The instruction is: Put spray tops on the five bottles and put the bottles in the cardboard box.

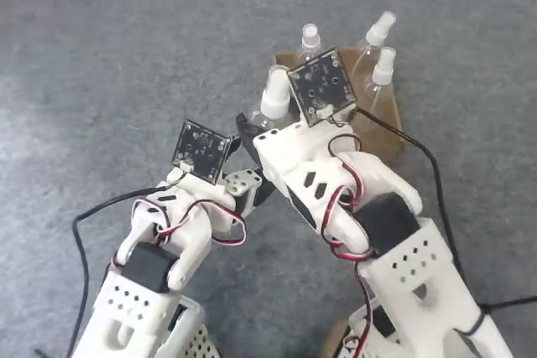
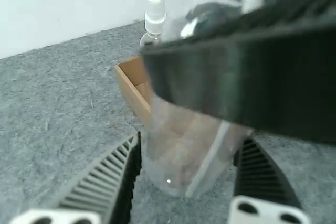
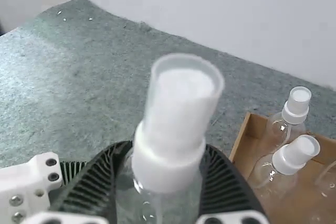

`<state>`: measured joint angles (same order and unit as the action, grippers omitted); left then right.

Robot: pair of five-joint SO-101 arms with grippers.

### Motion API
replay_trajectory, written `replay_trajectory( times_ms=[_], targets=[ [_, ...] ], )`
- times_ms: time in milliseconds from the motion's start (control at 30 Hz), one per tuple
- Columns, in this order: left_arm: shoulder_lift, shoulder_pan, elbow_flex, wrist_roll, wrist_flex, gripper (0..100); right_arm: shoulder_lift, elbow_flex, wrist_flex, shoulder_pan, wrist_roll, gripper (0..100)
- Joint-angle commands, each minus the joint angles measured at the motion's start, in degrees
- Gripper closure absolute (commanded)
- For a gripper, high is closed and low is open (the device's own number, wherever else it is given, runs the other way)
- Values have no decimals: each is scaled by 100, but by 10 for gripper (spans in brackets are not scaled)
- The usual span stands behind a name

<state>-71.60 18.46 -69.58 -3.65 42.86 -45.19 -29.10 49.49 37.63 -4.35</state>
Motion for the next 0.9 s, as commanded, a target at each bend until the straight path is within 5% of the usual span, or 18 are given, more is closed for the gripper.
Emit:
replay_trajectory(
  times_ms=[0, 233, 367, 567, 867],
  targets=[
    [35, -62, 75, 44, -141, 737, -233, 97, -75, -541, 281, 993],
    [35, -70, 48, 62, -158, 739, 593, -53, -901, -1798, 554, 993],
    [35, -79, 48, 62, -167, 788, 1226, -62, -1393, -1877, 545, 993],
    [44, -730, 48, 18, -492, 998, 1701, -378, -1938, -1877, 554, 993],
    [35, -1169, 57, 44, -721, 989, 1692, -1002, -2563, -2097, 571, 993]
  ],
)
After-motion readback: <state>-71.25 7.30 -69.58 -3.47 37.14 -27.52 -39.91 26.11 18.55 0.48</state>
